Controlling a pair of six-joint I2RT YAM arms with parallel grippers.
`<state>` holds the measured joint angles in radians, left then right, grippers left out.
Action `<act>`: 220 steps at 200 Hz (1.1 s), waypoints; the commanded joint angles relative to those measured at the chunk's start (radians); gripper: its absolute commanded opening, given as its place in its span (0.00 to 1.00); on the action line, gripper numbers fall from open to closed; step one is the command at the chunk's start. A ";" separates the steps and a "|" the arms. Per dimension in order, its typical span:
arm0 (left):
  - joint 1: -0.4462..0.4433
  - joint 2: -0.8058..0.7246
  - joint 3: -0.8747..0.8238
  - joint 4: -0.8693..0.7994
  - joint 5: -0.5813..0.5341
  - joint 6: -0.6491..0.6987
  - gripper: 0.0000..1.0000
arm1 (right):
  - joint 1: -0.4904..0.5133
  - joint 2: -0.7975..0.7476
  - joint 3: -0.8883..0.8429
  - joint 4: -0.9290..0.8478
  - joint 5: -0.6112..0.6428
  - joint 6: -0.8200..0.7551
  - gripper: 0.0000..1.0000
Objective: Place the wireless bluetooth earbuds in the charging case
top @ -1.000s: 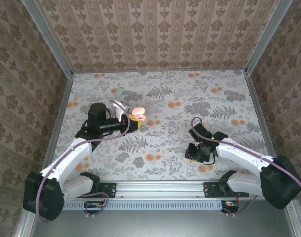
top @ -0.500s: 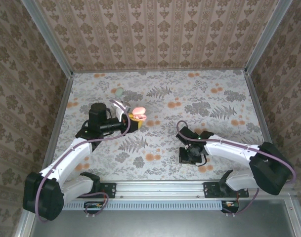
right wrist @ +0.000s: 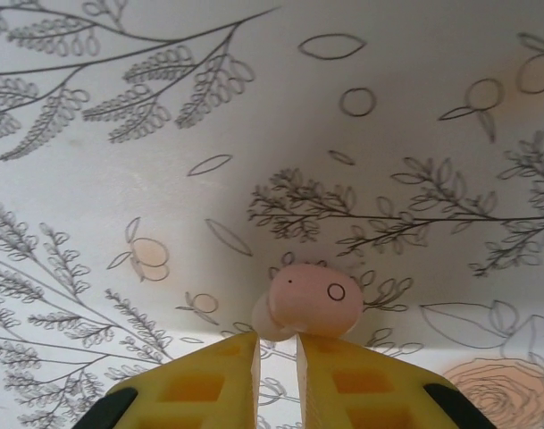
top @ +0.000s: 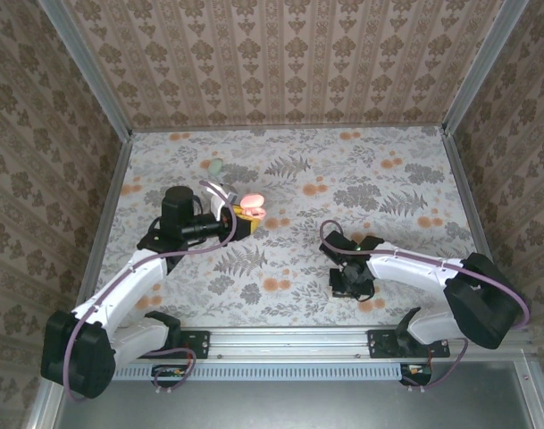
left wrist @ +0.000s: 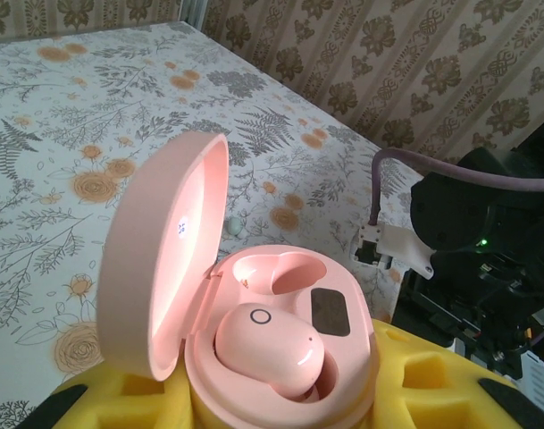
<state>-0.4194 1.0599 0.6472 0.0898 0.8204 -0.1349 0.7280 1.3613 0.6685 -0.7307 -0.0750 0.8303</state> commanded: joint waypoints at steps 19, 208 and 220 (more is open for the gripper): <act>-0.005 -0.001 0.039 -0.016 -0.002 0.024 0.08 | -0.039 0.024 0.045 -0.052 0.048 -0.059 0.19; -0.005 -0.034 0.027 -0.046 -0.012 0.050 0.08 | -0.045 0.024 0.023 -0.025 -0.022 -0.024 0.13; -0.004 -0.041 0.025 -0.051 -0.013 0.050 0.08 | -0.047 0.056 0.026 -0.044 0.000 -0.033 0.13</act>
<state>-0.4194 1.0515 0.6575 0.0502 0.8097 -0.1089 0.6880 1.3689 0.7105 -0.7574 -0.0975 0.7891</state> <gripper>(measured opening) 0.332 0.131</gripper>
